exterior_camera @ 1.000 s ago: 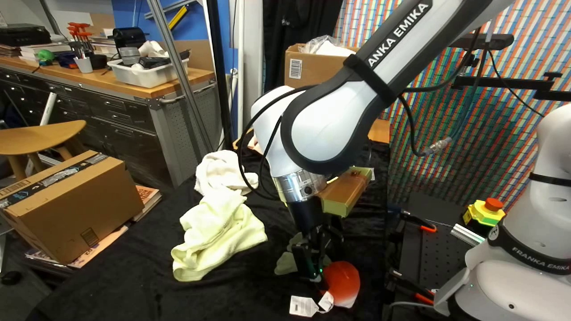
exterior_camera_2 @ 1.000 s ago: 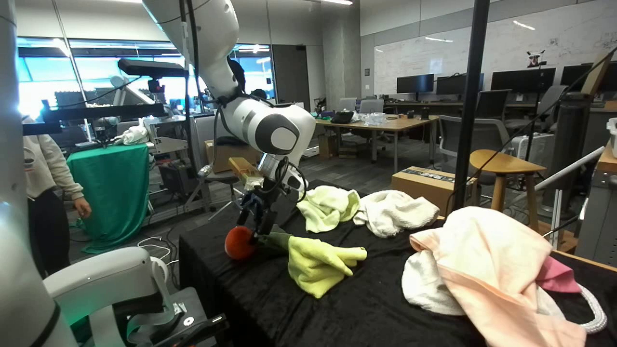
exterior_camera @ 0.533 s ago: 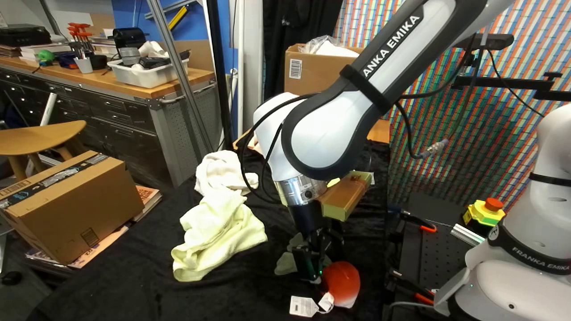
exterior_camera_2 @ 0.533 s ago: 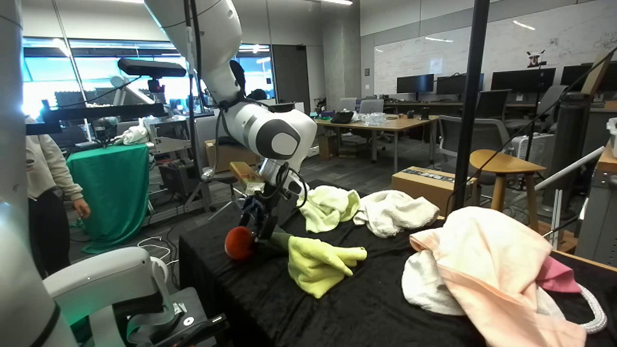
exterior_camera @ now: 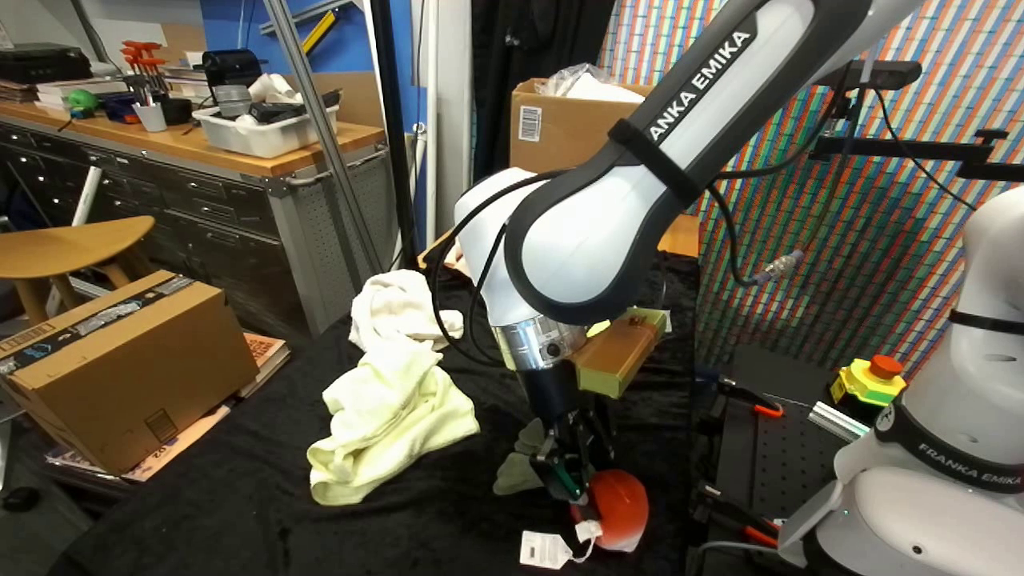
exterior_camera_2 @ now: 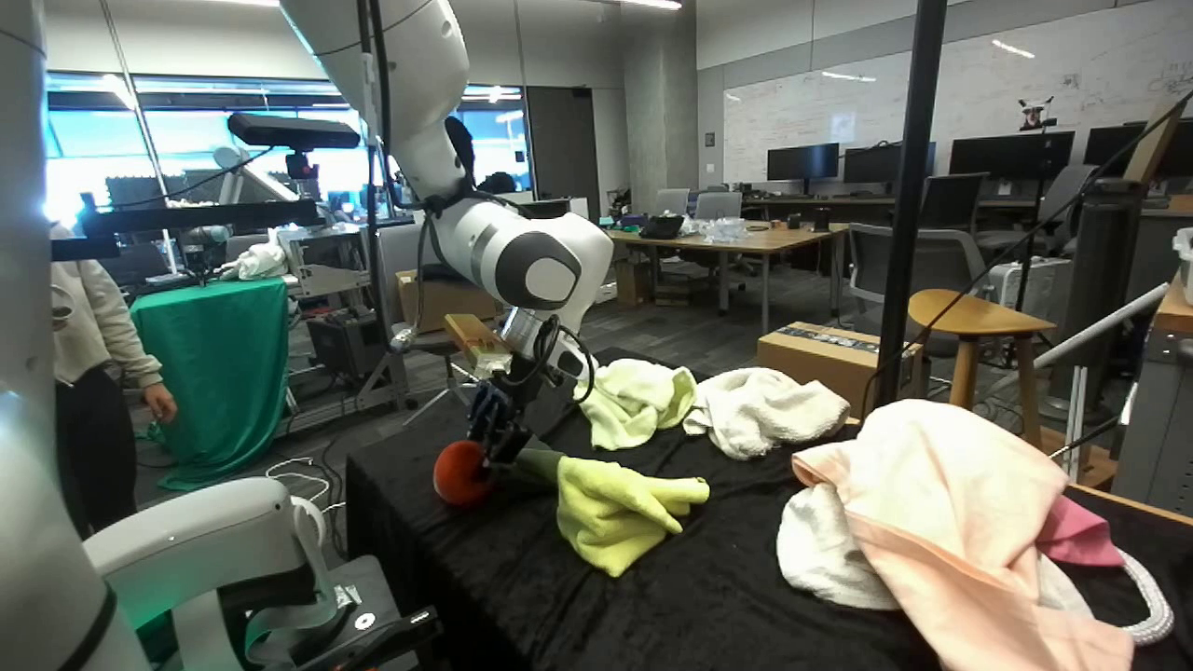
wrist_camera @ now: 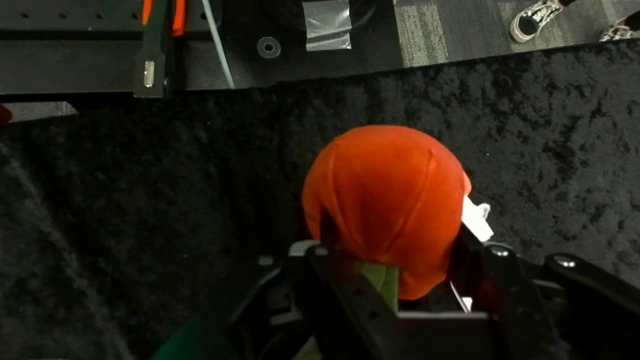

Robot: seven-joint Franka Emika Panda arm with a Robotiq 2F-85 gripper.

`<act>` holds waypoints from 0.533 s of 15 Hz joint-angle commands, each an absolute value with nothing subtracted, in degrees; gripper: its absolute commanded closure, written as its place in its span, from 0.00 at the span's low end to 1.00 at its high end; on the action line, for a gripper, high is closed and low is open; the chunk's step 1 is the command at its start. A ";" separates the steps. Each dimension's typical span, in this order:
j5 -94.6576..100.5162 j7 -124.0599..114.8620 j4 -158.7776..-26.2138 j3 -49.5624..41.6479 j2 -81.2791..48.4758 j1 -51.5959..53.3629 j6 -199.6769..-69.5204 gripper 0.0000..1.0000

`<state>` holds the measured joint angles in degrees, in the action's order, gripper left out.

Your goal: Pile up all the objects on the table

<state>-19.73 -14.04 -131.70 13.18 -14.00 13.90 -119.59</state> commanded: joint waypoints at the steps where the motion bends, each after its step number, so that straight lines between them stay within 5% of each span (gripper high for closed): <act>1: -20.98 -12.30 -131.05 13.21 -13.97 13.37 -118.61 0.80; 3: -20.88 -11.29 -130.77 13.17 -13.47 13.05 -117.91 0.92; 8: -20.38 -6.10 -129.64 12.66 -9.91 11.19 -114.47 0.92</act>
<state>-19.73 -10.00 -130.59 13.13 -13.19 12.55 -118.02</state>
